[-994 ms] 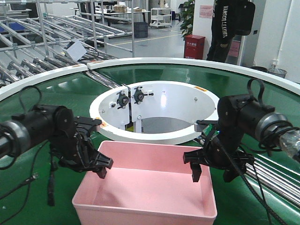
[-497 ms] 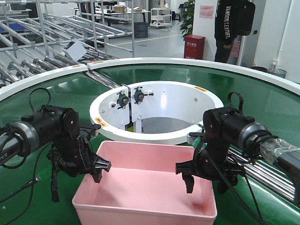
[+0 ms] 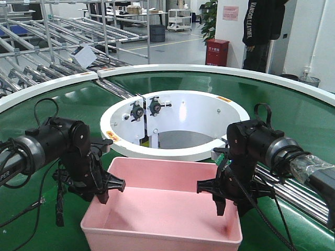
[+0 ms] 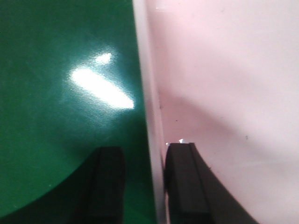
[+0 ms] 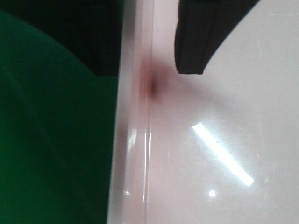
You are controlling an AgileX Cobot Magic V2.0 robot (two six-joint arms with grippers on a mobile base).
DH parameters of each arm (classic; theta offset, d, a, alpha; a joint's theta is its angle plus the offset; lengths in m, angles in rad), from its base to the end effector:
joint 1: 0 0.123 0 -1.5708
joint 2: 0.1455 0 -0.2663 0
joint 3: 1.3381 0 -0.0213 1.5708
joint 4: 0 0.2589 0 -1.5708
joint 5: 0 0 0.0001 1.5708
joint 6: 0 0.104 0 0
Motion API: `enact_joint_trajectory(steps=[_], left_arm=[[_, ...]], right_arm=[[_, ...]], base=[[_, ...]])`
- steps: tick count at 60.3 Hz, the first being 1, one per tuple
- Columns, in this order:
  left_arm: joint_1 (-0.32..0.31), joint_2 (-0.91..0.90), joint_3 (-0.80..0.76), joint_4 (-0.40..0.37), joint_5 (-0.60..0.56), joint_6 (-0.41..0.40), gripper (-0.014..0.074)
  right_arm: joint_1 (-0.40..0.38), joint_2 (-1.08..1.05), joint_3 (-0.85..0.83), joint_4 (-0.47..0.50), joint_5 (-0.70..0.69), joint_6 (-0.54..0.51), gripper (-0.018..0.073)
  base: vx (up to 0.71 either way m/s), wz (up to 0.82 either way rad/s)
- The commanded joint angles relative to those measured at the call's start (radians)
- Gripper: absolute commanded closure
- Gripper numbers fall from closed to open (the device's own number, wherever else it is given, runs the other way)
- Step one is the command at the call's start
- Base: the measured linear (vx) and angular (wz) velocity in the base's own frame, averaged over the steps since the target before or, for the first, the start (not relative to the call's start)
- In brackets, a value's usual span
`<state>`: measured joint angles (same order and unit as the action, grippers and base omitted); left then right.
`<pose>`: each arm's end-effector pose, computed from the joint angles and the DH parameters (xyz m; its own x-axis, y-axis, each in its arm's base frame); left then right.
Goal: Grab pink bin and stack on right shelf
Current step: 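Close both grippers on the pink bin's side walls and lift it, then hold the pink bin with both grippers while the base turns and drives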
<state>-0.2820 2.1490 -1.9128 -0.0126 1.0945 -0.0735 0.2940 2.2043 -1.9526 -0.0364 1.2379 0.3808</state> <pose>0.4500 -0.1316 0.2067 -0.9290 0.1867 -0.3197 0.2088 0.9773 -0.0360 0.4445 0.1308 0.1886 -0.9825 0.0791 -0.1687 0.0752 0.9967 0.0289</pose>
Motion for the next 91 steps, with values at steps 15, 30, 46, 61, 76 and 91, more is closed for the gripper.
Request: enact_joint_trajectory(steps=[15,30,46,61,76,91], left_arm=[[0.0,-0.061,-0.033,0.023,-0.013,-0.009,0.0426],[0.0,-0.064,-0.033,0.033,-0.005,-0.019,0.0426],[-0.011,-0.193,-0.043,0.125,0.062,-0.119,0.0426],[-0.071,-0.452,0.169,0.205,0.007,-0.28,0.0426],[-0.204,-0.783,0.581,0.306,-0.154,-0.505,0.0424],[-0.299,-1.013,0.835,0.347,-0.196,-0.637,0.0424]], right_arm=[[-0.007,-0.061,-0.033,-0.048,0.035,0.024,0.0477],[-0.004,-0.065,-0.04,-0.05,0.025,0.02,0.0531],[0.037,-0.184,-0.067,-0.145,0.042,0.02,0.0531],[0.147,-0.388,0.051,-0.265,0.032,0.019,0.0531],[0.217,-0.589,0.293,-0.304,-0.056,0.121,0.0531],[0.28,-0.785,0.612,-0.325,-0.175,0.211,0.0531]], base=[[0.0,0.0],[0.0,0.0],[0.0,0.0],[0.0,0.0],[0.0,0.0],[0.0,0.0]])
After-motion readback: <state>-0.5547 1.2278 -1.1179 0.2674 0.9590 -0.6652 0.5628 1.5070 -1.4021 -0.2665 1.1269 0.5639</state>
